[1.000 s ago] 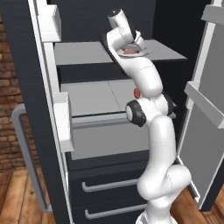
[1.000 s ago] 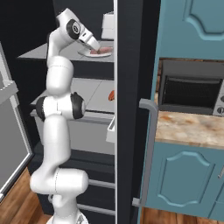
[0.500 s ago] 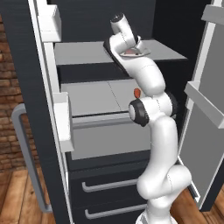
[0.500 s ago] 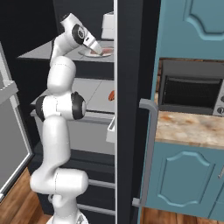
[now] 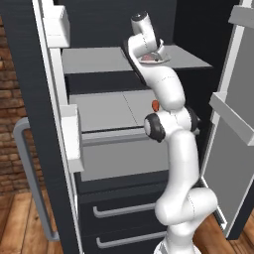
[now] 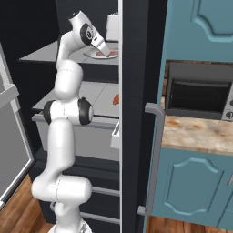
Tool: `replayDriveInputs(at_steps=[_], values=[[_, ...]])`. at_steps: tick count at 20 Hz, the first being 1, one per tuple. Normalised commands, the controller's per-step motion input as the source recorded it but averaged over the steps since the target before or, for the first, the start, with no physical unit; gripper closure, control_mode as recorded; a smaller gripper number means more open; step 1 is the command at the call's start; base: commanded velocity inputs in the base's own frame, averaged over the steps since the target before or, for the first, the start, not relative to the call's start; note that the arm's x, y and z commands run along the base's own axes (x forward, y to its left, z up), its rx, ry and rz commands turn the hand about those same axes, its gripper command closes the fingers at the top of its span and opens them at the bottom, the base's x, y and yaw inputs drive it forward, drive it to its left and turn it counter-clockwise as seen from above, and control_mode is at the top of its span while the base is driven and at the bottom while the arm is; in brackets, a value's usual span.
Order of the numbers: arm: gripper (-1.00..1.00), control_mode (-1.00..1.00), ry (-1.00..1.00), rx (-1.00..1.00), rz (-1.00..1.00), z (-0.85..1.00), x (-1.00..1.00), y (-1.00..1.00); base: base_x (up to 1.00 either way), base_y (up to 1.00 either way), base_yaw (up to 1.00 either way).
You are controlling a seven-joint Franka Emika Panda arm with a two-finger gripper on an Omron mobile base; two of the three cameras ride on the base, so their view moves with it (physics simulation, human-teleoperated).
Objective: Retrieve the steak from the fridge and place it on the cutting board.
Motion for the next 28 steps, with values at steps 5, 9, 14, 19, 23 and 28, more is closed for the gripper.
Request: replayDriveInputs(at_steps=[5, 9, 14, 19, 23, 28], values=[[1.00, -1.00, 0.14, 0.01, 0.00, -0.26, 0.00, 0.13, 0.00, 0.00, 0.00], [1.00, -1.00, 0.05, 0.01, 0.00, -0.24, -0.02, 0.14, 0.00, 0.00, 0.00], [1.00, -1.00, -0.05, 0.00, 0.05, 0.00, -0.16, 0.06, 0.00, 0.00, 0.00], [1.00, -1.00, -0.11, 0.00, 0.23, -0.01, -0.25, -0.08, 0.00, 0.00, 0.00], [1.00, -1.00, -0.13, 0.00, 0.36, -0.01, -0.17, -0.28, 0.00, 0.00, 0.00], [1.00, -1.00, -0.23, -0.01, 0.42, -0.27, 0.00, -0.26, 0.00, 0.00, 0.00]])
